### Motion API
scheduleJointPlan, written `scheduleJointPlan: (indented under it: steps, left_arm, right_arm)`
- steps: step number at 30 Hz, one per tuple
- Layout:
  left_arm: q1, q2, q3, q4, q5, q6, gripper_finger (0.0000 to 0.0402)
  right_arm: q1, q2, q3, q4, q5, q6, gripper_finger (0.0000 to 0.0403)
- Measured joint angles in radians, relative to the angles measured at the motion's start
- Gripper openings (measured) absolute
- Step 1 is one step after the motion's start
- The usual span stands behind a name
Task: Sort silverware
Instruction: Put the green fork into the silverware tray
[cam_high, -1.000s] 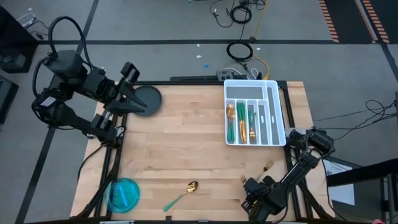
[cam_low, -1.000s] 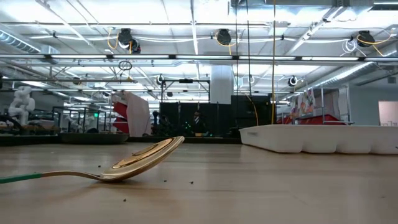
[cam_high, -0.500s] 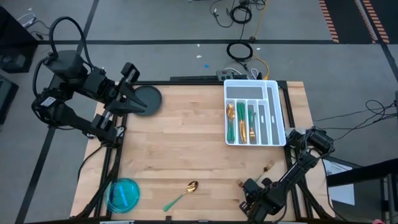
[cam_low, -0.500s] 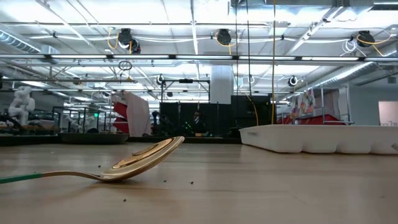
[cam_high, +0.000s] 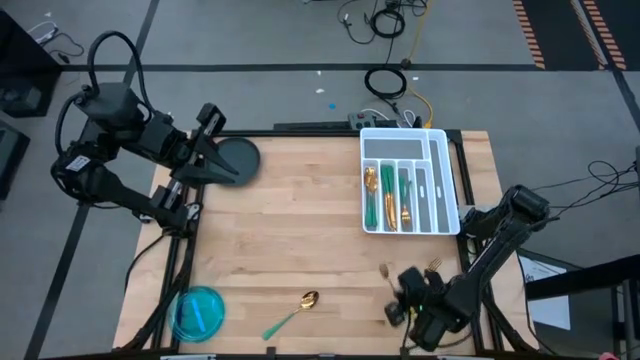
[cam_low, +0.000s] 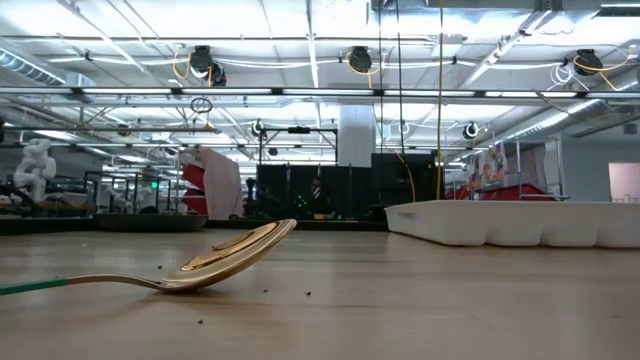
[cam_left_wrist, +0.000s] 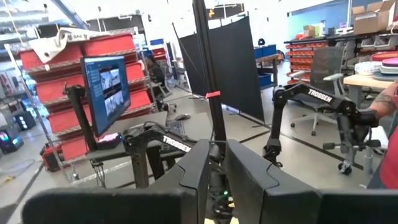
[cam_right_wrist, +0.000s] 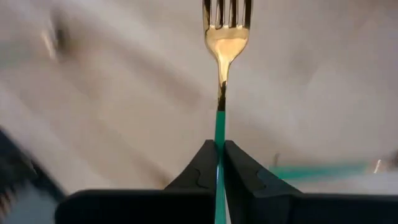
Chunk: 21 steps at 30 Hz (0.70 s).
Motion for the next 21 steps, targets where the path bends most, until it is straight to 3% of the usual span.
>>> scheduleJointPlan:
  steps: [3,10,17,21]
  left_arm:
    - [0.0,0.0,0.0,0.007,-0.001,0.022,0.0063]
    - [0.0,0.0,0.0,0.032,-0.002,0.042,0.0063]
    - [0.0,0.0,0.0,0.033,-0.003,0.049,0.0063]
    - [0.0,0.0,0.0,0.03,-0.009,0.048,0.0063]
  right_arm:
    - [-0.04,-0.065,0.001,-0.128,0.111,0.076,0.0]
    - [-0.209,-0.215,-0.035,-0.409,0.158,0.041,0.0]
    - [-0.402,-0.459,-0.237,-0.32,0.19,-0.135,0.0]
    - [-0.501,-0.587,-0.314,-0.282,0.133,-0.323,0.0]
